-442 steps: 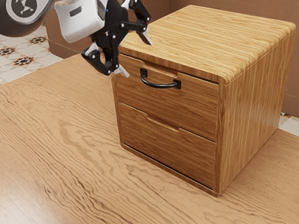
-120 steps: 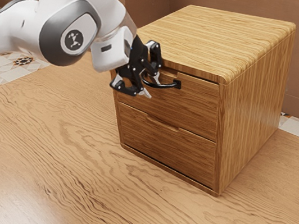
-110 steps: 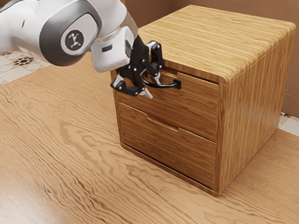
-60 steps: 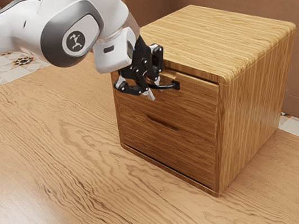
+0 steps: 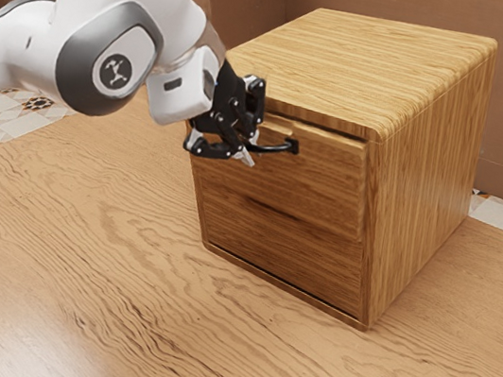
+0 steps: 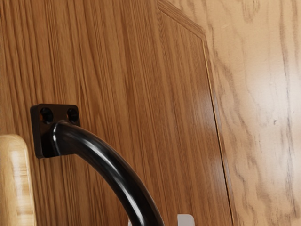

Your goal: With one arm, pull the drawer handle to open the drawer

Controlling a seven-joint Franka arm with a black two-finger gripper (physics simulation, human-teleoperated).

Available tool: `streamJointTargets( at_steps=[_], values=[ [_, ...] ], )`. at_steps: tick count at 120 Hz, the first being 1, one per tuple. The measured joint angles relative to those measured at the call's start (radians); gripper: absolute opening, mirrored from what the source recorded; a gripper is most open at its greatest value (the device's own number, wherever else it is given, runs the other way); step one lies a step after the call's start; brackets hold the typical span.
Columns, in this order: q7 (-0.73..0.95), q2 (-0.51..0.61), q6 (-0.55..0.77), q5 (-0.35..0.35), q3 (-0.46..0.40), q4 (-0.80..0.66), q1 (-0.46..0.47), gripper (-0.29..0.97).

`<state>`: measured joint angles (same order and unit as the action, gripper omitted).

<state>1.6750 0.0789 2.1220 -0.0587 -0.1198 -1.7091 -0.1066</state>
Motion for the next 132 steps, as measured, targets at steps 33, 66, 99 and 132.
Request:
streamJointTargets(
  at_steps=[33, 66, 99, 132],
  values=[
    [-0.002, 0.062, -0.007, 0.002, 0.002, -0.056, 0.002, -0.11],
    [-0.004, 0.103, -0.013, 0.004, 0.003, -0.087, 0.004, -0.08],
    [-0.003, 0.118, 0.000, 0.001, 0.003, -0.118, 0.006, -0.11],
    [-0.004, 0.175, -0.001, 0.001, 0.004, -0.172, 0.008, -0.11]
  ],
)
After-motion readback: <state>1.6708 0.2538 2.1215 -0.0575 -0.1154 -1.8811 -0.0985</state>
